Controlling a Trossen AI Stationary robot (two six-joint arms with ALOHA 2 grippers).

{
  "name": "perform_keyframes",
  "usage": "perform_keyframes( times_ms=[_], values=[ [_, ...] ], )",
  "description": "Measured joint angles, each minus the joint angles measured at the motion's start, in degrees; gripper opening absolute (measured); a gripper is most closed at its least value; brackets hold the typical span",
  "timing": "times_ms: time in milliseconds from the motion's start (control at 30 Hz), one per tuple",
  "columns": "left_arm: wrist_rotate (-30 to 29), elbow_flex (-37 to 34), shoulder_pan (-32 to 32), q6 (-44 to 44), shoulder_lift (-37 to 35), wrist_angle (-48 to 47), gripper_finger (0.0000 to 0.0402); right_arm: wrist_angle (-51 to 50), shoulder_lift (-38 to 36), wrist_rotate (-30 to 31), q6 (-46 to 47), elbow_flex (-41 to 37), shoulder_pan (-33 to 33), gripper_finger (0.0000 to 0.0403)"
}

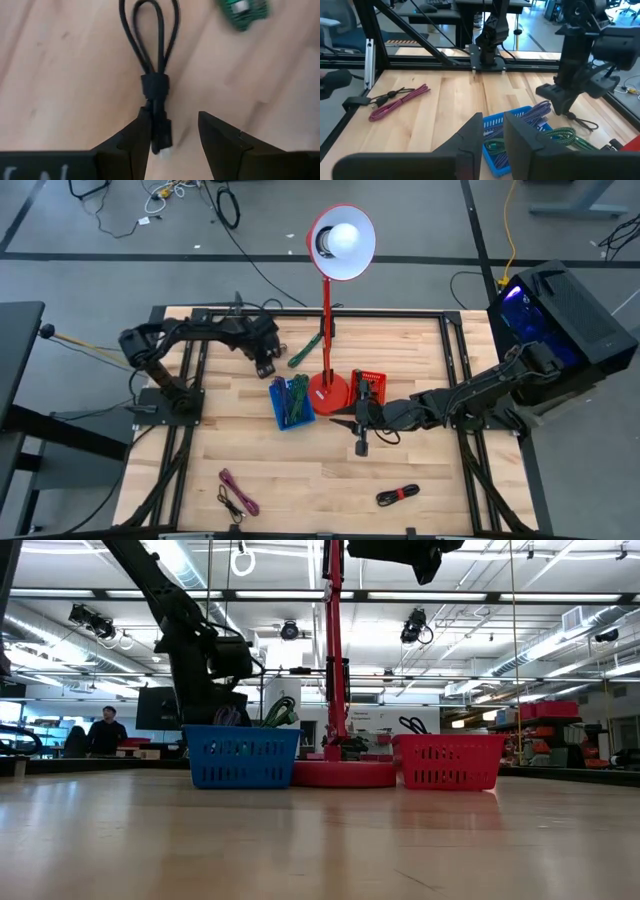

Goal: Pick & Place USB Port
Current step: Put the black charger cable into the orange bin

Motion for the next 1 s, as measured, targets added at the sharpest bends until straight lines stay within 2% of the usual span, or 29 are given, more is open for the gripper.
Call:
perform_keyframes(
  times_ms=[133, 200, 267, 333, 500, 767, 900, 1000],
  values=[
    [-6.1, 0.2, -1.1, -0.3, 1.6, 0.4, 0.0147, 0.1, 0.0, 0.0, 0.1, 0.0, 0.0, 0.0076],
    [-6.5, 0.2, -1.2, -0.7, 1.9, 0.4, 0.0109, 0.1, 0.0, 0.0, 0.1, 0.0, 0.0, 0.0076],
    [-6.1, 0.2, -1.1, -1.6, 1.9, 0.3, 0.0048, 0.1, 0.0, 0.0, 0.1, 0.0, 0.0, 0.0076],
    [-5.7, 0.2, -1.1, -2.2, 1.8, 0.1, 0.0019, 0.0, 0.0, 0.0, 0.1, 0.0, 0.0, 0.0076],
    [-5.7, 0.0, -0.7, -3.8, -0.4, -1.4, 0.0007, 0.0, 0.0, 0.0, 0.1, 0.0, 0.0, 0.0076],
    [-6.7, 3.6, -0.1, -8.1, -9.8, -12.9, 0.0004, -0.9, 0.0, 0.1, 0.1, 0.0, 0.0, 0.0076],
    [-2.6, 4.9, -0.3, -12.1, -17.6, -15.2, 0.0004, -1.9, 0.0, 1.3, 0.2, 0.0, 0.0, 0.0076],
    [2.3, 5.0, -0.8, -15.4, -24.4, -15.1, 0.0004, -4.2, 0.0, 5.0, 1.7, 0.0, 0.0, 0.0076]
  ],
)
